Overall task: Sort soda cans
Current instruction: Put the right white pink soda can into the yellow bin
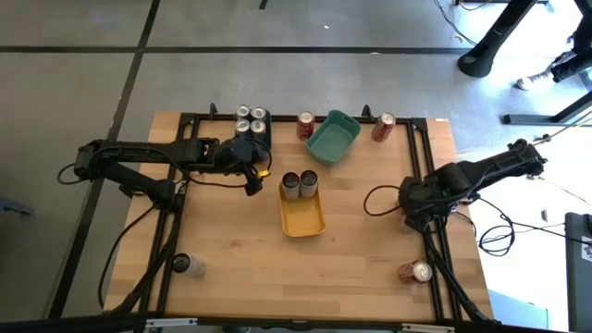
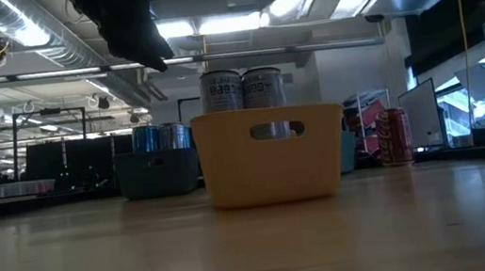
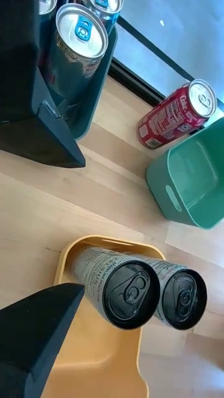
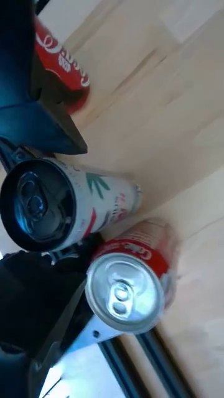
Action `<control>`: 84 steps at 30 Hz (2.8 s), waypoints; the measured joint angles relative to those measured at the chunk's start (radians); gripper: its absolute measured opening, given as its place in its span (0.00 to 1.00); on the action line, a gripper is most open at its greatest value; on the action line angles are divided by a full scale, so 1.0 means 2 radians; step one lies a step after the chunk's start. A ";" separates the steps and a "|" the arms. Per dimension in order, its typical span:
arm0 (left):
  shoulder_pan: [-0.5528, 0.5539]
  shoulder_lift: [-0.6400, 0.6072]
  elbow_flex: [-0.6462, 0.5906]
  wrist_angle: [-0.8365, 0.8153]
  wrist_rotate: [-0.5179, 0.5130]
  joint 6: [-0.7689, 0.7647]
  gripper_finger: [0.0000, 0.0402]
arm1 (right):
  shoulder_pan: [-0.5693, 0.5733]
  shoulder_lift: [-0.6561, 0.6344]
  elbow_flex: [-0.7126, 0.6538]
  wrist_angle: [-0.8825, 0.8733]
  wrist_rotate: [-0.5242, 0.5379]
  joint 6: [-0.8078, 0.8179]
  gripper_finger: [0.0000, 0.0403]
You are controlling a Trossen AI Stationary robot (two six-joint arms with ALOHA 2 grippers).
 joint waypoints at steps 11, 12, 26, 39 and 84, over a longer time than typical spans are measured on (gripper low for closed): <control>0.000 0.000 0.000 0.000 0.000 -0.008 0.76 | 0.012 0.000 -0.036 0.002 -0.032 0.016 0.80; 0.000 0.000 0.000 0.000 0.000 -0.010 0.76 | 0.012 0.000 -0.042 0.001 -0.040 0.016 0.80; 0.000 0.000 0.000 0.000 0.000 -0.012 0.76 | 0.012 0.000 -0.058 0.003 -0.066 0.022 0.80; 0.000 0.000 0.000 0.000 0.000 -0.013 0.76 | 0.011 0.000 -0.057 0.014 -0.071 0.030 0.60; -0.090 0.018 0.000 0.177 0.025 -0.037 0.56 | -0.009 0.098 0.022 0.534 0.171 -0.342 0.60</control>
